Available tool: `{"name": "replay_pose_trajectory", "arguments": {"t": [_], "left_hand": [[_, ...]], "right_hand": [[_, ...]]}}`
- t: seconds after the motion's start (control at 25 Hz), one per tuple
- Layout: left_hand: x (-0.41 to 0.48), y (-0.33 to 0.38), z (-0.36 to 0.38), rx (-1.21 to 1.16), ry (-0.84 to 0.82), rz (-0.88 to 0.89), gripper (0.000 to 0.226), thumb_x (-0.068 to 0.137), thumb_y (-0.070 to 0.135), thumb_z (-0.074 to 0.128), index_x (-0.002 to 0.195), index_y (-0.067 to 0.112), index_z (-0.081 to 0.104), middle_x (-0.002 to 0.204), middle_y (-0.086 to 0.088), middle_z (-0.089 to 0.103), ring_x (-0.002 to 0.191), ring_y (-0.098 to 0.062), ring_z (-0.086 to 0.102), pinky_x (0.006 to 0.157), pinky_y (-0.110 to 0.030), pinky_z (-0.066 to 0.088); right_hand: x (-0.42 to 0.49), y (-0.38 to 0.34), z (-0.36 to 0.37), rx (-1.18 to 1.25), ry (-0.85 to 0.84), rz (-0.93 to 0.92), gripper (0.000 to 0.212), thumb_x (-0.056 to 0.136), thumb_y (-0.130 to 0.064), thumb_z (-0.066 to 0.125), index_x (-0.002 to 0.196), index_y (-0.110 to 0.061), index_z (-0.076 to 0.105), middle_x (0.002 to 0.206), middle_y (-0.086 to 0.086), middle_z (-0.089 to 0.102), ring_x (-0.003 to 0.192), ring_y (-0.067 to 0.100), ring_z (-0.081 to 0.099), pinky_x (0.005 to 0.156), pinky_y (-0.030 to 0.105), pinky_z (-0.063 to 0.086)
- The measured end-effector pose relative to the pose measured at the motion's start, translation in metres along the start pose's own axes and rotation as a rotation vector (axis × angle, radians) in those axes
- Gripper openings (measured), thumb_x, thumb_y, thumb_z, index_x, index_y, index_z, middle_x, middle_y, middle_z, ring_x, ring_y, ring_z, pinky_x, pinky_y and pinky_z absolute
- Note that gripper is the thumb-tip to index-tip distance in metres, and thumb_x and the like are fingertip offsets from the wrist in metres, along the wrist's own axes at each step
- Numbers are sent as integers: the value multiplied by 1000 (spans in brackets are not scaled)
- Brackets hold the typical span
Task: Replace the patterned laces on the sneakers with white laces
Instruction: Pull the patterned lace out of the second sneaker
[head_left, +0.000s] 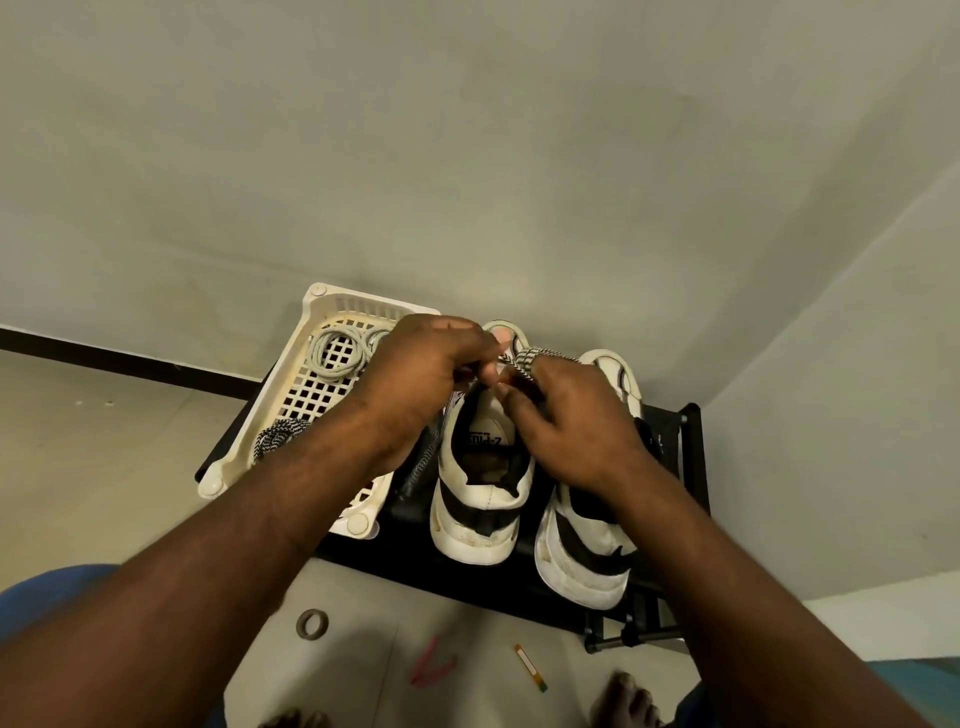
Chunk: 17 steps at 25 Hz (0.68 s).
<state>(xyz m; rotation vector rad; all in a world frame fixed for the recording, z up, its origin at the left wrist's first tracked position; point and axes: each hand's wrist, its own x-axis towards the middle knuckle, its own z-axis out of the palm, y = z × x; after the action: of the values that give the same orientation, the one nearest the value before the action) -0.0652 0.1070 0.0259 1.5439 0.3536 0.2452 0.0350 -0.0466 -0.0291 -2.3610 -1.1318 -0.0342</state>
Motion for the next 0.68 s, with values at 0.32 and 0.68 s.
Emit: {"name": "replay_pose_trajectory", "arguments": {"t": [0.32,0.68], "left_hand": [[2,8,-14,45,-187,-178,28,95,31,70,77,9,69,54,9,50,41,-4,37,43,-19,28],[7,-2,-20,68,-265,-10,20,84,38,71,89,20,77,84,8,74,78,-7,63,76,-27,48]], "right_hand": [[-8,-33,-20,1517,-377,84,69,101,-59,39,72,-3,67,47,8,49,41,21,42,48,28,41],[-7,-22,-31,1715,-539,2,97,87,-84,32,82,5,69,57,16,61,49,28,57,58,34,49]]}}
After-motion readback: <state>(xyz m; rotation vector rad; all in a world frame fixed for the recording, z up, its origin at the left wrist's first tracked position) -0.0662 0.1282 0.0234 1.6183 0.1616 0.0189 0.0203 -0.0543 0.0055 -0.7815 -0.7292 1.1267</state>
